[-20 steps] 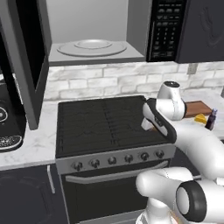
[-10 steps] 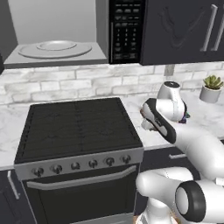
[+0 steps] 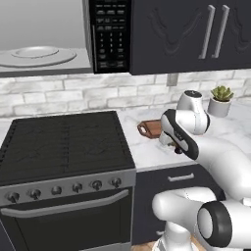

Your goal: Retrieve the reheated potato from the microwave, then place the potato, cheese, and condiment on the cutting board.

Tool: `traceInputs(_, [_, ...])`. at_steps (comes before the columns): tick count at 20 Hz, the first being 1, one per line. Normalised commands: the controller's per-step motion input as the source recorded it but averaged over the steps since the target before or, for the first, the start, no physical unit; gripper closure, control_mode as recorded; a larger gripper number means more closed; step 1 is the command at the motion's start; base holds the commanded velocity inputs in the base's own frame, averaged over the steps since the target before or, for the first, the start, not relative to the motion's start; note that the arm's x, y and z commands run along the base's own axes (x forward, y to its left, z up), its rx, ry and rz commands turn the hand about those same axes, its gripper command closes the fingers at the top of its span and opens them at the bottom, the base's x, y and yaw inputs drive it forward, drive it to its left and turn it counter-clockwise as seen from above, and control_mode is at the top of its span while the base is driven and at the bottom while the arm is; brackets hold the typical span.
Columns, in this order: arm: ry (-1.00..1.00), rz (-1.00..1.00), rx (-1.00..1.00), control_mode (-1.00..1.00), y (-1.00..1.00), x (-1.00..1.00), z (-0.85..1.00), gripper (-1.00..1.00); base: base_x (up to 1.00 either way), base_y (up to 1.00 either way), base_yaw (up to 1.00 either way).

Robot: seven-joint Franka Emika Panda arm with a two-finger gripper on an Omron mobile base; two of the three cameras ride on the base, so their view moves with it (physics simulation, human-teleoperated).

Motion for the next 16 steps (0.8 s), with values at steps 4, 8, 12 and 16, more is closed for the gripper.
traceInputs(4, [0.00, 0.00, 0.00, 1.00, 0.00, 0.00, 0.00, 1.00, 0.20, -0.25, 0.03])
traceInputs(8, [0.00, 0.00, 0.00, 1.00, 0.00, 0.00, 0.00, 1.00, 0.29, -0.35, 0.00])
traceInputs(12, [0.00, 0.00, 0.00, 1.00, 0.00, 0.00, 0.00, 1.00, 0.33, -0.49, 0.00])
traceInputs(16, [0.00, 0.00, 0.00, 1.00, 0.00, 0.00, 0.00, 1.00, 0.39, -0.41, 0.00])
